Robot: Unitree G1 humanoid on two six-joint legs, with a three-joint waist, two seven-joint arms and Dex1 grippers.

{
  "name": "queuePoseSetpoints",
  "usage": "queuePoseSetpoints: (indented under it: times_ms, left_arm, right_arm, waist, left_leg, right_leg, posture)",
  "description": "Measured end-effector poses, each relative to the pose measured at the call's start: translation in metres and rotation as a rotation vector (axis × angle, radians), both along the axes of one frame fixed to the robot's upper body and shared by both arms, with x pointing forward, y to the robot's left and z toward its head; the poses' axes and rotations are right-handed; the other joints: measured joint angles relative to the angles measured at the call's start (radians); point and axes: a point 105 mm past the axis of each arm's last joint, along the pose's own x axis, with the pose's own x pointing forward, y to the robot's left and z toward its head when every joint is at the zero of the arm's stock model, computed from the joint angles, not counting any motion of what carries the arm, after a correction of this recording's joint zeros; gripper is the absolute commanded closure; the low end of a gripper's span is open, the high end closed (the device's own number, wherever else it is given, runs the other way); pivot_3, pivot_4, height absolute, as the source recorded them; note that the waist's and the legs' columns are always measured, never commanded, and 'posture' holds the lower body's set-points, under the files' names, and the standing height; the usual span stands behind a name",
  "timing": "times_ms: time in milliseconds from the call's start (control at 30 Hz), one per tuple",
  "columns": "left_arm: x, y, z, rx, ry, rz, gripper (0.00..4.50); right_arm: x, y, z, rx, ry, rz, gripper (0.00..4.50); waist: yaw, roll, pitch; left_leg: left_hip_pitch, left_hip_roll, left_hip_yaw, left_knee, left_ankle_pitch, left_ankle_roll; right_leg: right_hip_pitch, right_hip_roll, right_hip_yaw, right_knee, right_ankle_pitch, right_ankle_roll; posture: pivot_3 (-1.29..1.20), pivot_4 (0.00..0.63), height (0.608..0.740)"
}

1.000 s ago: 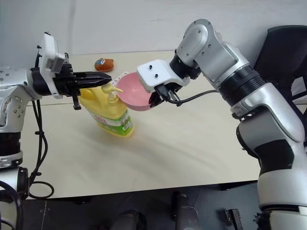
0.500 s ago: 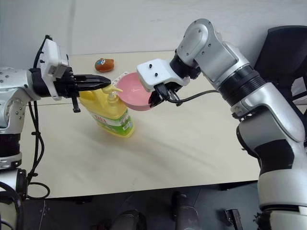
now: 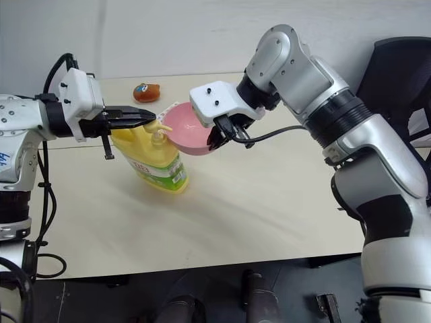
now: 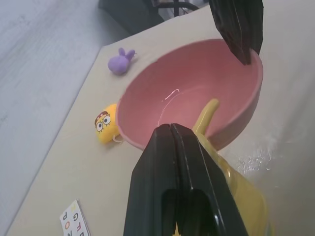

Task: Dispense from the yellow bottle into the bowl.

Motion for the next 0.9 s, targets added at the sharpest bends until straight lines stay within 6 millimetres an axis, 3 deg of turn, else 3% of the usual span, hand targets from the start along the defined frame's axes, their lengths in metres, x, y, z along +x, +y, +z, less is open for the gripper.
queuePoseSetpoints:
  times_ms: [900]
  left_arm:
    - [0.005,-0.001,-0.004,-0.010,-0.022,0.003,4.46]
  right_arm:
    - [-0.025,0.007,0.008,-0.010,0.036,0.053,4.50]
  waist:
    - [0.000,-0.001,-0.001]
  left_leg:
    - [0.002,0.002,0.008,-0.002,0.000,0.000]
  right_leg:
    - [0.001,0.001,0.004,0.001,0.002,-0.003]
  posture:
    - [0.00,0.150,0.740]
